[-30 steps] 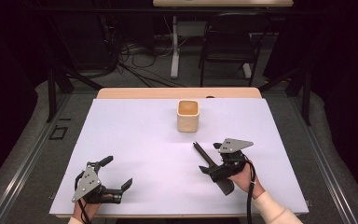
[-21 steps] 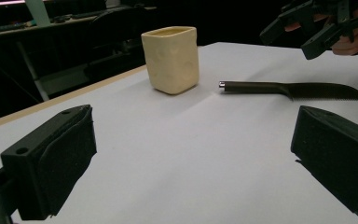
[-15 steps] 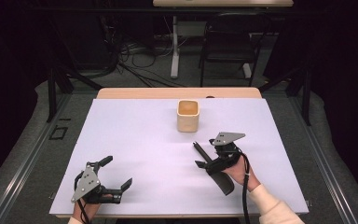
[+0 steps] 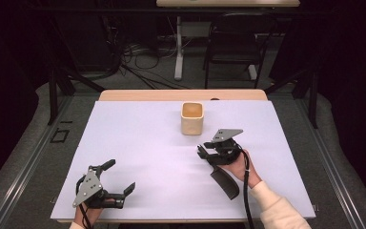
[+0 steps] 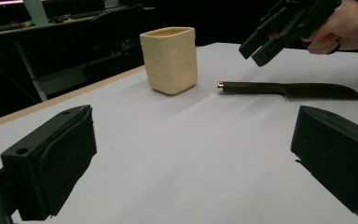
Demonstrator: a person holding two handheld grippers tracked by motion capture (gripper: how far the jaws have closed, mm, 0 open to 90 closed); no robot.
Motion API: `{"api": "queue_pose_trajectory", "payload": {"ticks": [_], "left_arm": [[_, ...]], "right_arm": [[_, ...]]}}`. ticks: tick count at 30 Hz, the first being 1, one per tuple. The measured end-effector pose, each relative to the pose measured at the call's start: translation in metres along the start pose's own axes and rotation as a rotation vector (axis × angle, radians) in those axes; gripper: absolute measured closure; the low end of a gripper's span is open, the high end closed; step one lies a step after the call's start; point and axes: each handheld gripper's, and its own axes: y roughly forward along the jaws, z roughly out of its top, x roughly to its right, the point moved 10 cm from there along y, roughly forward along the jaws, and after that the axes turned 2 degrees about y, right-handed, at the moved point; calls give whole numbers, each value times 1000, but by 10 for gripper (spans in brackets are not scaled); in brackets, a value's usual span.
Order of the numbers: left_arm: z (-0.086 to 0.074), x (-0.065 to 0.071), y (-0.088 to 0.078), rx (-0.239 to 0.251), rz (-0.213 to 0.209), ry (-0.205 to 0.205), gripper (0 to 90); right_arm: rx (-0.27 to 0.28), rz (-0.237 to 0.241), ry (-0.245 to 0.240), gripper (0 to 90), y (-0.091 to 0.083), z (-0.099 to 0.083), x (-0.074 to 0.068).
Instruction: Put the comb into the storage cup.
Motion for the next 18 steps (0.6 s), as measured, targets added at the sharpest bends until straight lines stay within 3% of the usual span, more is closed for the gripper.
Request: {"api": "queue_pose_trajectory", "payload": {"ticks": [1, 4, 7, 18], "left_arm": [[0, 0, 0, 1, 0, -1, 1], [0, 0, 0, 0, -1, -4, 1], [0, 0, 0, 1, -2, -6, 1], [0, 0, 0, 1, -1, -2, 2]], "right_arm": [[0, 0, 0, 634, 0, 0, 0], [-15, -8, -6, 808, 5, 2, 4], [-37, -23, -13, 886, 12, 2, 8], [-121, -55, -61, 900, 37, -3, 13]]}}
